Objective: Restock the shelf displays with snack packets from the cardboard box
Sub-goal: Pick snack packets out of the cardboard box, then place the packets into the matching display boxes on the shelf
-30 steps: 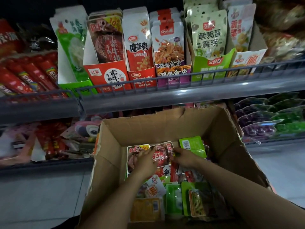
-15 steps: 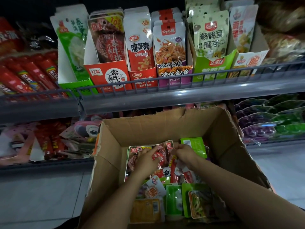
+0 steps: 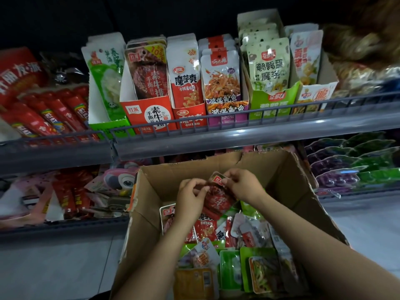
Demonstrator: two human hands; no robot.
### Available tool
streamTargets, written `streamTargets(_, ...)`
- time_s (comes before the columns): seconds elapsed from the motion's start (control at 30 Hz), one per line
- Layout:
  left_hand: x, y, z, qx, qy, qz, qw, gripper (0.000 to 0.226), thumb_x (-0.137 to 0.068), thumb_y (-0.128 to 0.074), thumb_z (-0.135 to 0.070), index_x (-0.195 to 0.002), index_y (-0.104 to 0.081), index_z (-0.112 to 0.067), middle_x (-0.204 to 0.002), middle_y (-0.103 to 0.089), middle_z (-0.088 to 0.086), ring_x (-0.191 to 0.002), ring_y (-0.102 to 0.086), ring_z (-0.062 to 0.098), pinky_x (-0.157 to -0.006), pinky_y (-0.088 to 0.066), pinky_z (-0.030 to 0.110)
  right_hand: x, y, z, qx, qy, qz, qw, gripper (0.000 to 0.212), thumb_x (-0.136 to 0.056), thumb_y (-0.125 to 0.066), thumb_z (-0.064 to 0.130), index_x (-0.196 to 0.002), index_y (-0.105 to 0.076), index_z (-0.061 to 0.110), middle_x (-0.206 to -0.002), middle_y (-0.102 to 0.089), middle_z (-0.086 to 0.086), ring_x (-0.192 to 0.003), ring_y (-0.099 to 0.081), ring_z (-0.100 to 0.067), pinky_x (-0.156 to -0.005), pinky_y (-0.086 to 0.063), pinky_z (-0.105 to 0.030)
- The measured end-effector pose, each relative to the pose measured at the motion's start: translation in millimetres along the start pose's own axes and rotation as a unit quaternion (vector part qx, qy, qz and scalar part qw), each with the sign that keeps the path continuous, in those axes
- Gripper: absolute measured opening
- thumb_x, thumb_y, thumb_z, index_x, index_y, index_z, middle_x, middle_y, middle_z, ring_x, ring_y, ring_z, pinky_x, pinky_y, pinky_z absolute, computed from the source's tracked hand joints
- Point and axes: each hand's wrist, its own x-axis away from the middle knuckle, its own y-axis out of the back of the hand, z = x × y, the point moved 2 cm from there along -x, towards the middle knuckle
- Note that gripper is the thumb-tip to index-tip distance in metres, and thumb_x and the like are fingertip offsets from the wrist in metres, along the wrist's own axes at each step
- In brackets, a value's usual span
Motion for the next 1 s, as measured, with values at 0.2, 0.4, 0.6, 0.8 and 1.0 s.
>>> streamTargets(0.2,6,17,-41,0.051,0.052,0.081,0.994,0.008,-0.090,-0.060,-0.031,-0.089,-0.061,-0.023,-0.096,-0.063,-0.010,-0.094,-0.059,0.010,-0.072,-0.045,0.022,13,40,26,0.027,0.079,0.005,0.996,0.008,-0.090,-0.060,0.021,-0.085,-0.064,0.026,-0.088,-0.065,0.007,-0.084,-0.060,-0.012,-0.073,-0.043,-0.024)
streamTargets(0.4,21,45,-80,0.134,0.066,0.115,0.982,0.015,-0.090,-0.061,-0.031,-0.088,-0.071,-0.020,-0.086,-0.073,-0.007,-0.084,-0.068,0.011,-0.068,-0.048,0.022,34,67,49,-0.006,0.160,-0.037,0.986,0.010,-0.086,-0.067,0.021,-0.094,-0.071,0.024,-0.079,-0.065,0.018,-0.070,-0.058,0.009,-0.061,-0.043,-0.008)
streamTargets(0.6,33,74,-107,0.229,0.036,0.020,0.973,0.014,-0.089,-0.062,-0.027,-0.079,-0.070,-0.023,-0.076,-0.074,-0.006,-0.074,-0.070,0.011,-0.060,-0.051,0.020,49,90,60,-0.155,0.112,-0.078,0.978,0.022,-0.083,-0.071,0.019,-0.103,-0.063,0.023,-0.067,-0.063,0.007,-0.068,-0.063,-0.004,-0.062,-0.048,-0.018)
streamTargets(0.8,34,95,-112,0.250,0.008,-0.040,0.967,0.010,-0.087,-0.064,-0.030,-0.082,-0.071,-0.025,-0.080,-0.074,-0.007,-0.081,-0.070,0.011,-0.072,-0.056,0.027,53,81,80,-0.193,0.076,-0.006,0.978,0.022,-0.087,-0.064,0.024,-0.071,-0.058,0.011,-0.054,-0.055,0.001,-0.049,-0.046,-0.010,-0.051,-0.035,-0.021)
streamTargets(1.0,11,112,-106,0.173,-0.069,-0.088,0.979,0.019,-0.093,-0.053,-0.036,-0.105,-0.065,-0.028,-0.107,-0.066,-0.010,-0.100,-0.062,0.008,-0.083,-0.052,0.028,37,83,128,-0.190,0.113,-0.050,0.974,0.026,-0.092,-0.059,0.017,-0.068,-0.051,0.012,-0.048,-0.057,0.004,-0.042,-0.052,-0.005,-0.043,-0.040,-0.017)
